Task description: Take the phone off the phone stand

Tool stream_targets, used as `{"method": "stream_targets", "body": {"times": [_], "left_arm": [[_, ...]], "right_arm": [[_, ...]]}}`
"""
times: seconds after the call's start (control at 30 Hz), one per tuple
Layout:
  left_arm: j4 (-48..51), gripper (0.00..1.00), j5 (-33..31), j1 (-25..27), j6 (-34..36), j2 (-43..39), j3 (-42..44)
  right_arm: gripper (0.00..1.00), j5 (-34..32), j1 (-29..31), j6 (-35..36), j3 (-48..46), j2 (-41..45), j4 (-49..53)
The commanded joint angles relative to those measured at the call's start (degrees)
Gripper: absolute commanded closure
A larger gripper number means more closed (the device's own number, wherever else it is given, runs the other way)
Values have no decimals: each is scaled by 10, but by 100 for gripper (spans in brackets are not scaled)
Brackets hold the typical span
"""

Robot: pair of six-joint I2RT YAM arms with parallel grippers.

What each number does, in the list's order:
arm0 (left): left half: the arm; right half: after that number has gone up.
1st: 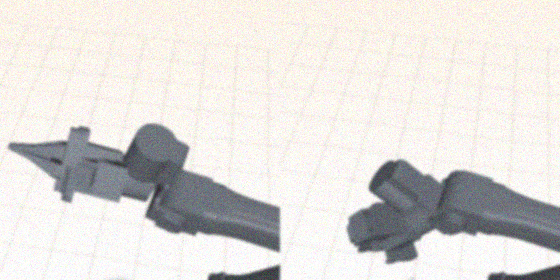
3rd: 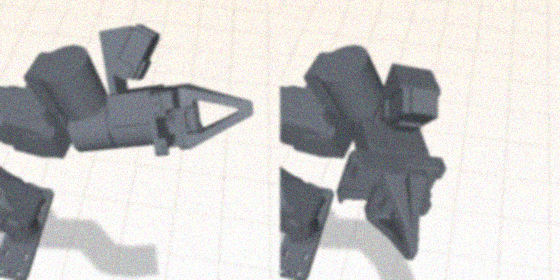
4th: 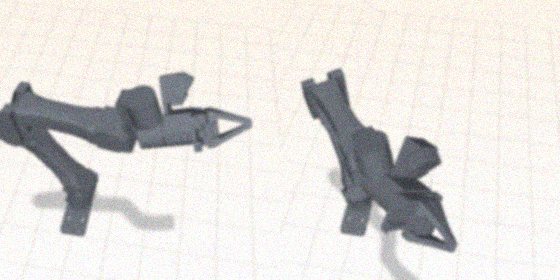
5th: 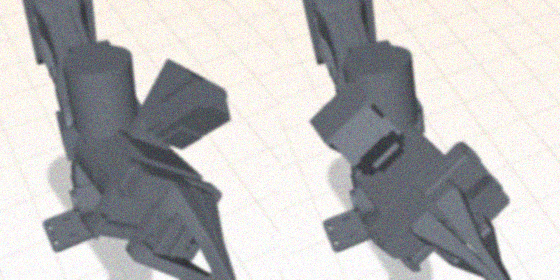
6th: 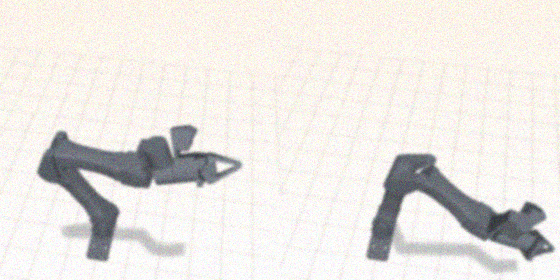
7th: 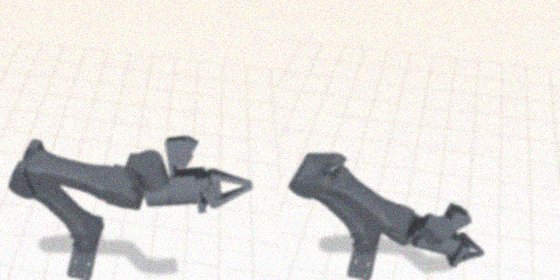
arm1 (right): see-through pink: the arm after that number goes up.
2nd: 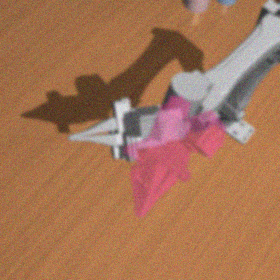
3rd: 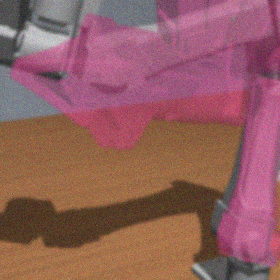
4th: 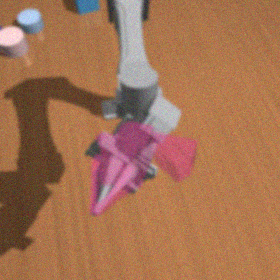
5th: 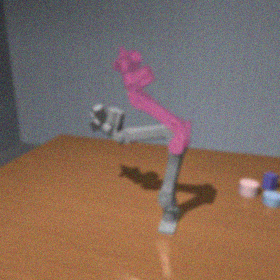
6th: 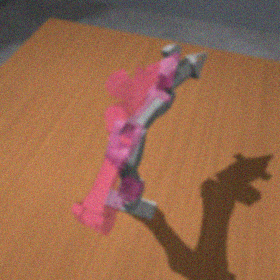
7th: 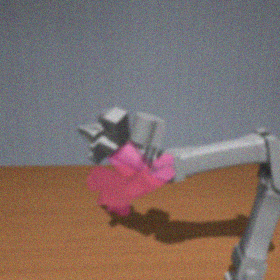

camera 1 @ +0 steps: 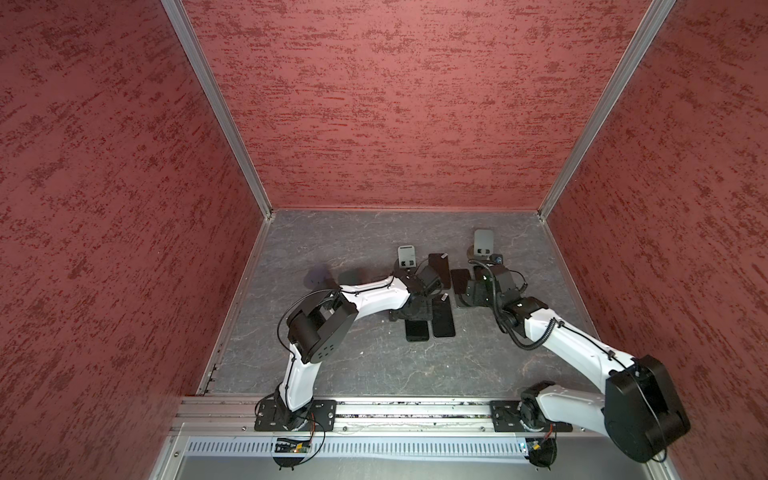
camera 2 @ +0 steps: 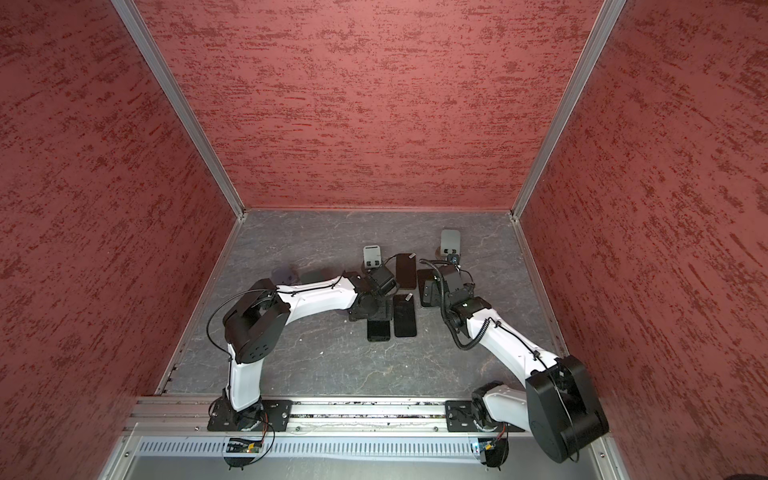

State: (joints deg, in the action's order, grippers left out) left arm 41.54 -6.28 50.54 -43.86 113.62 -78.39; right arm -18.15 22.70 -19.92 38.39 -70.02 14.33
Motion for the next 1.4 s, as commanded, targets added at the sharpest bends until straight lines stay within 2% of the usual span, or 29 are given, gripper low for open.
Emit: {"method": "stream_targets", "body": {"times": [0.0,0.1,0.23,0.57,0.7,0.93,1.03,1.13,1.27,1.37], "left_arm": [[1,9,-29,8,24,-18,11],[1,7,-40,16,34,-27,11],[0,1,-92,41,50,-52,14],[-17,0,-211,96,121,-126,15],[-27,1,-285,107,139,-166,44],[-85,0,-354,107,147,-285,152],[-112,1,-375,103,158,-346,201],[-115,0,-387,83,156,-396,236],[-110,0,-392,32,160,-454,272],[-111,0,-385,-11,175,-495,290]], "right_arm": [[1,4,-4,-7,2,-3,-10],[1,1,-4,-9,5,-9,-6],[1,1,-4,-9,7,-13,-3],[1,-5,-4,-4,13,-15,8],[1,-7,-4,-6,13,-14,6],[1,-20,-5,8,9,-10,-11],[1,-22,-5,30,8,-12,-26],[1,-53,-5,42,5,-16,-48],[1,-92,-6,109,-40,5,-147],[1,-90,-13,154,-71,31,-221]]}}
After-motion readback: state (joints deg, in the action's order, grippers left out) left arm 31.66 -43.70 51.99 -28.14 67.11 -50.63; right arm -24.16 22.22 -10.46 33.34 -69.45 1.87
